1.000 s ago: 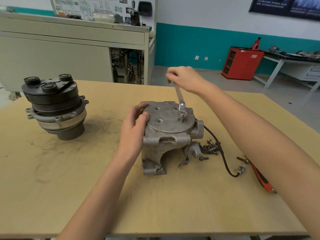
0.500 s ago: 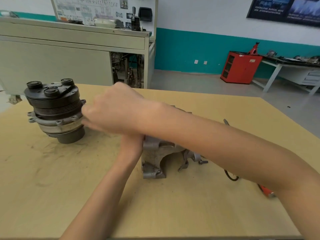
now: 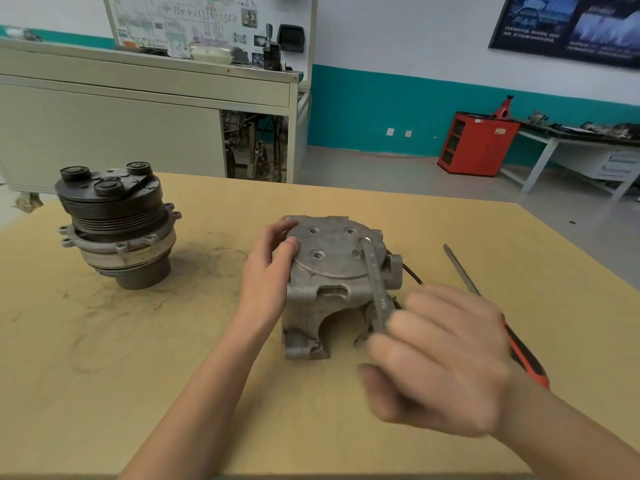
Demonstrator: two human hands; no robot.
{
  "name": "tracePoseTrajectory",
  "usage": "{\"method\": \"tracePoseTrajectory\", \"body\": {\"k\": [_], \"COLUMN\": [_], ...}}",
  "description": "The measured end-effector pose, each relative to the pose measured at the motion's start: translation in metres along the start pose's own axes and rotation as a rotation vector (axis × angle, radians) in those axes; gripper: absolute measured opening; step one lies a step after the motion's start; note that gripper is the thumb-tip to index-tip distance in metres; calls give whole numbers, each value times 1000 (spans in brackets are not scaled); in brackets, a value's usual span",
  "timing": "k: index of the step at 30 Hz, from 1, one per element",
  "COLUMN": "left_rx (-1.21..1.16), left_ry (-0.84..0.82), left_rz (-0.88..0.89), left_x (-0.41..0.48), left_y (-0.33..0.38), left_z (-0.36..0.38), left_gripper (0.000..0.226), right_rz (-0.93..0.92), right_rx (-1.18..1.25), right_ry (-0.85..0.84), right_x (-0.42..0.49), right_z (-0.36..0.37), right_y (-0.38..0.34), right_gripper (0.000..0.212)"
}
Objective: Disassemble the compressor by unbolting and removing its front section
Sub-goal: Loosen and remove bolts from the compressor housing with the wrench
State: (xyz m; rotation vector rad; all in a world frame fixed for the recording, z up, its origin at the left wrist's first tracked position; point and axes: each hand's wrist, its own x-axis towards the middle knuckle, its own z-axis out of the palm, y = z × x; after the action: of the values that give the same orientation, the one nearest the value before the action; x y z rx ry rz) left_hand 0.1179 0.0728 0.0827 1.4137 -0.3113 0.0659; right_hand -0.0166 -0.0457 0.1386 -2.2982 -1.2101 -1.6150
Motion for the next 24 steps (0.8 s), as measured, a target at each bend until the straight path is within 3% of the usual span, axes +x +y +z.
{"method": "tracePoseTrajectory", "body": {"k": [2, 5, 9, 15, 17, 19, 24], "left_rx": [9, 14, 13, 26, 30, 28, 38], "left_ry": [3, -1, -1, 5, 2, -1, -9], "left_rz": [-16, -24, -20, -18, -16, -20, 3], "left_x": [1, 0, 0, 2, 3, 4, 4], "left_y": [0, 1, 1, -1, -2, -2, -3], "left_z": [0, 0, -1, -1, -2, -2, -3], "left_gripper": [26, 26, 26, 26, 27, 26, 25], "right_rz": [123, 473, 926, 1402, 1492, 1518, 1263], "right_rx": [2, 106, 428, 543, 535, 435, 163], "right_ry": [60, 189, 309, 304, 205, 2, -668], "right_x": [-25, -60, -83, -77, -68, -53, 12], "right_z": [-16, -32, -51, -25, -6, 19, 96], "right_y": [6, 19, 55, 125, 151, 178, 211], "right_gripper": [31, 34, 40, 31, 23, 19, 25]}}
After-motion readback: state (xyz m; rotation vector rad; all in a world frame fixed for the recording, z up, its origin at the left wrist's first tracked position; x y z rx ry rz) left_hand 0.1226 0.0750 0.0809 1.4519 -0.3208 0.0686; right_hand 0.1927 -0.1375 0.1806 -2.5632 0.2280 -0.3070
